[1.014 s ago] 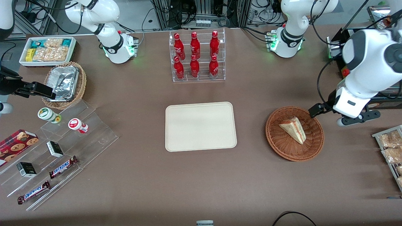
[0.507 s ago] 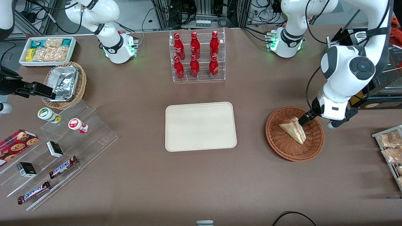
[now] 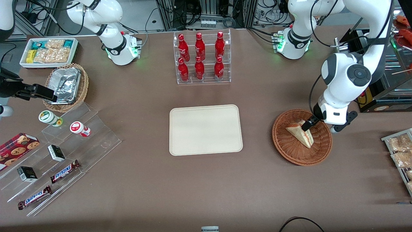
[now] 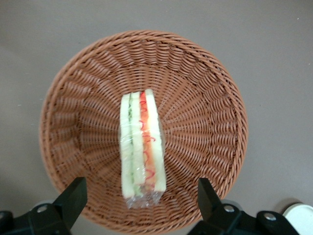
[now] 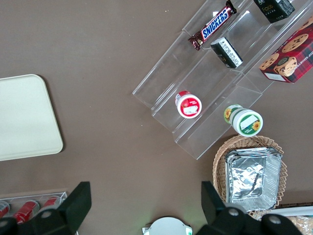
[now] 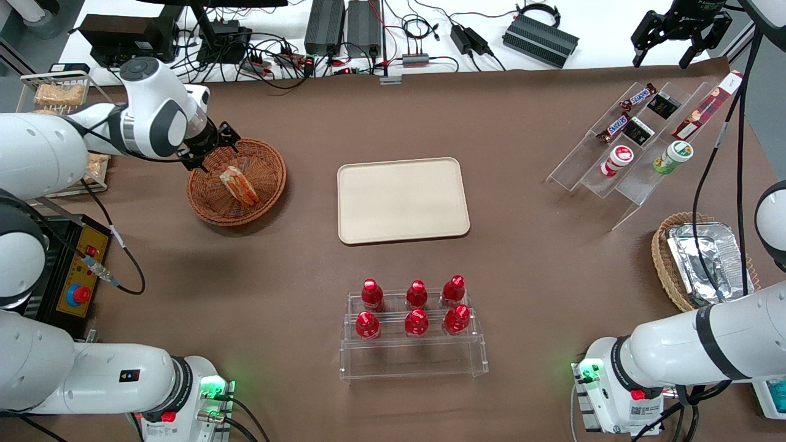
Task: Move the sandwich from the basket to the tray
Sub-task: 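Lower the open left gripper around the wrapped triangular sandwich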
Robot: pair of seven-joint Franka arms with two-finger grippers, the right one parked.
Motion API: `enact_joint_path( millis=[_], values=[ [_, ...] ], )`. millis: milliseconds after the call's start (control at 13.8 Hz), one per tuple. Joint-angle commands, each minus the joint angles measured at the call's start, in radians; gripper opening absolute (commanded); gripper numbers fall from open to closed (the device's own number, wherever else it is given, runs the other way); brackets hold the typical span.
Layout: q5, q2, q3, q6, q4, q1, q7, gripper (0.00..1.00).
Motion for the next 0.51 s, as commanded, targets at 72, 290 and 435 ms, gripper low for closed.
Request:
enact_joint_path(
  millis=[72, 290, 435],
  values=[
    [0.011, 0.040, -0.017, 0.120, -0.056, -0.001, -0.050, 1.00],
    [0.013, 0.074, -0.016, 0.122, -0.063, 0.002, -0.048, 1.00],
    [0.013, 0.089, -0.016, 0.138, -0.065, 0.004, -0.048, 1.00]
  ],
)
